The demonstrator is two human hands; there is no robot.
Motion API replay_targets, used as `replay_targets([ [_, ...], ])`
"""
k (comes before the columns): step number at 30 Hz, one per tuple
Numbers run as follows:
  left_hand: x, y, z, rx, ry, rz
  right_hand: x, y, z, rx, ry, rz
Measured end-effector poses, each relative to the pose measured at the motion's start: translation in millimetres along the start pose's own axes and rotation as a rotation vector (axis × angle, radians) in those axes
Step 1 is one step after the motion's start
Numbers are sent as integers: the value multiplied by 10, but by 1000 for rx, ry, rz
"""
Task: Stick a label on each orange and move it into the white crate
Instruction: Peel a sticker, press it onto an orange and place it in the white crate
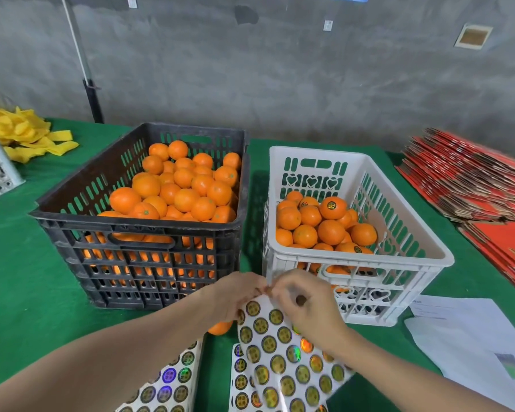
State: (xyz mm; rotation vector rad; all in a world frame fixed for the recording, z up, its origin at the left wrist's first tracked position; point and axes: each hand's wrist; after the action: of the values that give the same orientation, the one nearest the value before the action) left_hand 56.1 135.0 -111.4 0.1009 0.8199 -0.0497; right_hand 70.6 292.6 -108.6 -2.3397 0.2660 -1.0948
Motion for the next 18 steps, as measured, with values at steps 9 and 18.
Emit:
replay_targets([
  [9,-38,-161,77,21,299,-696,-15,-76,-234,528,159,129],
  [18,-435,-841,936,-143,972,-773,-132,76,-103,648,24,341],
])
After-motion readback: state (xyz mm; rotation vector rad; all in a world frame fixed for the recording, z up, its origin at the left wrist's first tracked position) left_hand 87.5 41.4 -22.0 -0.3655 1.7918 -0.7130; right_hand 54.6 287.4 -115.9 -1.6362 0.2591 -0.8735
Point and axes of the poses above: each hand's wrist, its own z-axis away from the middle knuckle, its own y-axis out of the palm, x = y × z, and after that the axes turned 3 degrees about z, right-handed
